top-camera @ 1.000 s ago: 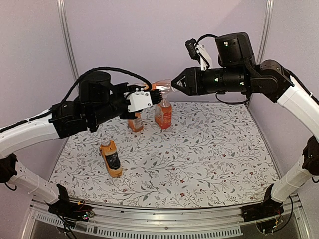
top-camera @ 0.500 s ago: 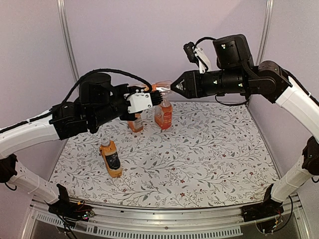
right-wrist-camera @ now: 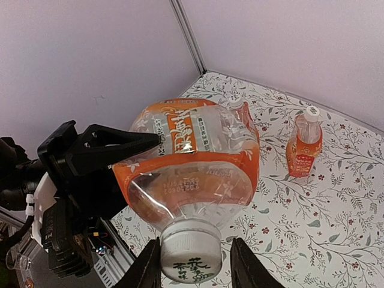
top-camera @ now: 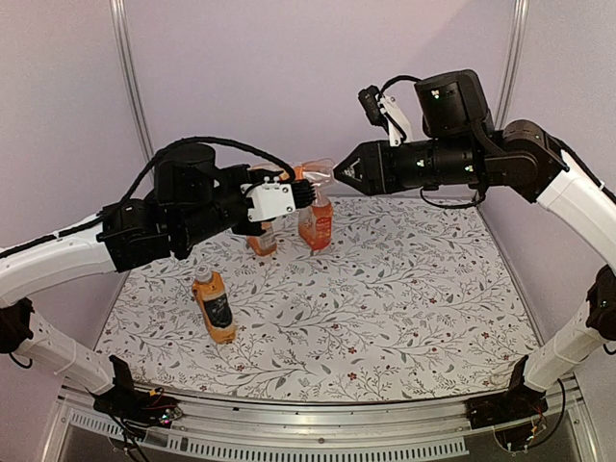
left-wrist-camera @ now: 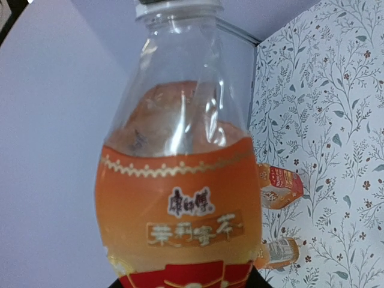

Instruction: Unscrew the bottle caps

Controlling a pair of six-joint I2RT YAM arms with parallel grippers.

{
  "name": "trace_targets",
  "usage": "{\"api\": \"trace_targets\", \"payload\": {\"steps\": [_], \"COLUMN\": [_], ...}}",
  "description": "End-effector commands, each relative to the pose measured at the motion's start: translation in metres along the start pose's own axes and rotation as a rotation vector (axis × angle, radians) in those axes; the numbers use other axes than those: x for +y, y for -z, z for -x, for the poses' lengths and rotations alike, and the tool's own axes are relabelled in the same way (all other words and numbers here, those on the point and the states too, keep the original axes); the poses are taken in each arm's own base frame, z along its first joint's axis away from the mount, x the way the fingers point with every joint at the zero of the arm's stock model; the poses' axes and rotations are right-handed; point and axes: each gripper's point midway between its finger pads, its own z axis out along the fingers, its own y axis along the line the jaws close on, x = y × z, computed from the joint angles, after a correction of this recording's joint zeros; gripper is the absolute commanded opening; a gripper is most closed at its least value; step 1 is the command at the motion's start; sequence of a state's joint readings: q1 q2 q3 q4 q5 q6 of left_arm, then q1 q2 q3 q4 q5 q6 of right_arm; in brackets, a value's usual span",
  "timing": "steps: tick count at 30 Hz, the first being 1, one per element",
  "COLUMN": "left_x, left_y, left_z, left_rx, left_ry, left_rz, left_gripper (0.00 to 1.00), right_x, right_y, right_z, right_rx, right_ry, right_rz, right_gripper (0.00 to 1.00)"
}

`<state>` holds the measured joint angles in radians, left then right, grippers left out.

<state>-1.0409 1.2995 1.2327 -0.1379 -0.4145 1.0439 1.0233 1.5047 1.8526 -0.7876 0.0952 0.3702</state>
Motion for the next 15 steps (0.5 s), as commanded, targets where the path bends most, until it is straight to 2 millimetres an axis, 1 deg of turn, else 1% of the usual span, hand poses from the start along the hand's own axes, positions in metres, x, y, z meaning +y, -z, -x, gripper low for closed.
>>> {"api": "trace_targets", "payload": {"steps": [1, 5, 6, 12, 14, 15], "left_x": [0.0116, 0.0116, 0.0117, 0.0133, 0.0145, 0.0145], "left_y": [0.0081, 0.0080, 0.0082, 0.0078, 0.0082, 0.0088], "left_z": [0.0080, 0.0078, 0.0078, 0.0103, 0.0111, 0.0117], "left_rx": [-0.029, -0.029, -0.030, -0.039, -0.041, -0.043], "left_ry": [0.015, 0.014, 0.013, 0.011, 0.016, 0.021], "left_rz": [0.042, 0.041, 0.042, 0.045, 0.046, 0.043], "left_gripper": [0.10, 0.10, 0.10, 0.10, 0.10, 0.10], "right_x": [-0.0032, -0.0046, -0.0054, -0.0007, 0.0017, 0.0041], "right_y": [0.0125, 0.0143, 0.0150, 0.0125, 0.0113, 0.0110], "right_z": [-0.0024, -0.0033, -0.0034, -0.0071, -0.0087, -0.0102], "right_rx": [0.002, 0.000, -0.001, 0.018, 0.027, 0.034], "right_ry": [-0.004, -0.005, -0.006, -0.002, 0.007, 0.016], "right_rz": [-0.015, -0.020, -0.022, 0.004, 0.017, 0.030], "right_gripper": [0.40, 0.40, 0.39, 0.15, 0.03, 0.00]}}
